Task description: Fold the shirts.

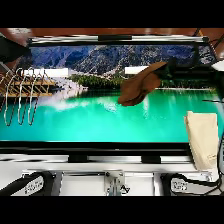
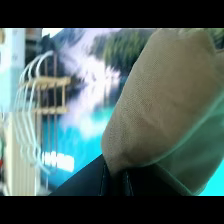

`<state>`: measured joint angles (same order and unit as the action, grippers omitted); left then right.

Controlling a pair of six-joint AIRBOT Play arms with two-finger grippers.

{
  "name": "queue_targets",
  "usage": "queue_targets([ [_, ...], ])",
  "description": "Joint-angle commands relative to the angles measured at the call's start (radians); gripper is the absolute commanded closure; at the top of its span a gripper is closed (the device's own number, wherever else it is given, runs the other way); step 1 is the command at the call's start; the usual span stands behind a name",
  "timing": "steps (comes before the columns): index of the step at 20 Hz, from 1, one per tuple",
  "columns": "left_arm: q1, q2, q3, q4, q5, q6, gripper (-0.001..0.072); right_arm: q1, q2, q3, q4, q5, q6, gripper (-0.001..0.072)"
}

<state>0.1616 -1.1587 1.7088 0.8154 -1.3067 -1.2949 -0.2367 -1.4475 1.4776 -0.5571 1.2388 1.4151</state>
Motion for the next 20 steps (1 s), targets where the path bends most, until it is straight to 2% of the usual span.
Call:
queue_targets([
  [1,0.000,0.002,0.000,0.000,-0.045,-0.001,0.0679,-0.175,0.097,0.081,-0.164,0.088,0.143,0.0641],
  [9,0.000,0.036,0.000,-0.053,-0.049,-0.001,0.0679,-0.494,0.155,0.108,-0.217,0.120,0.128,0.0641],
  [12,0.000,0.066,0.000,-0.077,-0.048,-0.001,0.0678,-0.536,0.155,0.109,-0.285,0.080,0.087,0.0641],
  [15,0.000,0.092,0.000,-0.082,-0.048,-0.001,0.0679,-0.547,0.155,0.109,-0.286,0.003,0.084,0.0641],
  [20,0.000,0.097,0.000,-0.082,-0.048,-0.001,0.0679,-0.547,0.155,0.109,-0.290,-0.022,-0.019,0.0640],
])
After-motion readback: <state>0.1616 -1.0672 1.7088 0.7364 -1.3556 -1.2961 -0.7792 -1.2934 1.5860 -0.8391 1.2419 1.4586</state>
